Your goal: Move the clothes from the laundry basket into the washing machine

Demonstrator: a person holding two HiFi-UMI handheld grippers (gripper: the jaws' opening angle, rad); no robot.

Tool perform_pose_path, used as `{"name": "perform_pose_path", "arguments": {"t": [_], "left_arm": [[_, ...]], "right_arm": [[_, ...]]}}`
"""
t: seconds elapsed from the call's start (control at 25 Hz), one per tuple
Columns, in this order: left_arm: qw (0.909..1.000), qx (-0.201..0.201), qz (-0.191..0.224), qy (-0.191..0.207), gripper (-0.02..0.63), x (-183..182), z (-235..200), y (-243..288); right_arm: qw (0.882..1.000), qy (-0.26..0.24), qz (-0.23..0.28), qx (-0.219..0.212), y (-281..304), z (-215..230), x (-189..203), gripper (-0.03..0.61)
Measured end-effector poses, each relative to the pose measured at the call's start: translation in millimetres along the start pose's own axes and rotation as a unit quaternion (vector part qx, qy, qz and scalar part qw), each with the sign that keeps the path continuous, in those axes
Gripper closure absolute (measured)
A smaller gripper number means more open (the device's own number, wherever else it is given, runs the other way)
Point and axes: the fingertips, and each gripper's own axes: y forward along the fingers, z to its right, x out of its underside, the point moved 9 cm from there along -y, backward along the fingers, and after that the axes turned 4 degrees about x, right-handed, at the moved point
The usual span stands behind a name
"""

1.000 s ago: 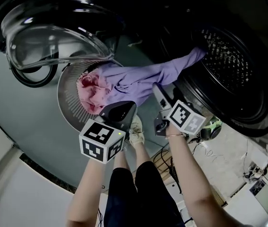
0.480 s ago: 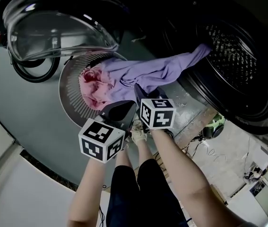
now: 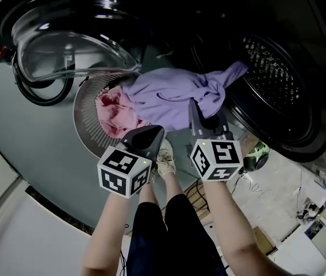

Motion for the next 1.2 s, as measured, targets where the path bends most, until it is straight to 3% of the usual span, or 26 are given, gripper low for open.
{"name": "perform_pose_path", "arguments": {"t": [0.28, 0.4, 0.6, 0.76, 0.88, 0.96, 1.04, 1.2], "left_arm": [[0.9997, 0.012, 0.002, 0.023, 0.612, -25.7, 17.4, 6.4], [0.9994, 0.017, 0.003, 0.031, 0.612, -33.5, 22.7, 9.5], [0.9993, 0.018, 0.005, 0.032, 0.612, -38.2, 24.0, 17.3], [0.9989, 0.027, -0.002, 0.038, 0.612, -35.2, 25.7, 24.5], [0.9987, 0.031, -0.008, 0.04, 0.612, -32.1, 23.8, 27.6], [0.9988, 0.031, -0.009, 0.037, 0.612, -29.9, 22.8, 28.5], [0.9989, 0.031, -0.01, 0.035, 0.612, -27.6, 22.5, 29.8], [0.9989, 0.033, -0.01, 0.03, 0.612, -25.6, 23.2, 33.4]], "right_arm": [[0.987, -0.072, 0.096, 0.109, -22.1, 58.9, -67.5, 0.514], [0.978, -0.06, 0.112, 0.163, -19.7, 96.7, -82.1, 0.514], [0.965, -0.035, 0.092, 0.242, 2.9, 149.5, -81.3, 0.514], [0.965, -0.001, 0.045, 0.259, 33.2, 178.8, -65.6, 0.495], [0.964, 0.068, -0.002, 0.255, 53.2, 200.0, -51.3, 0.409], [0.961, 0.122, -0.034, 0.244, 62.1, 210.8, -43.0, 0.235], [0.961, 0.152, -0.055, 0.222, 65.1, 213.7, -38.9, 0.158], [0.968, 0.151, -0.041, 0.195, 50.3, 201.2, -41.4, 0.126]]}}
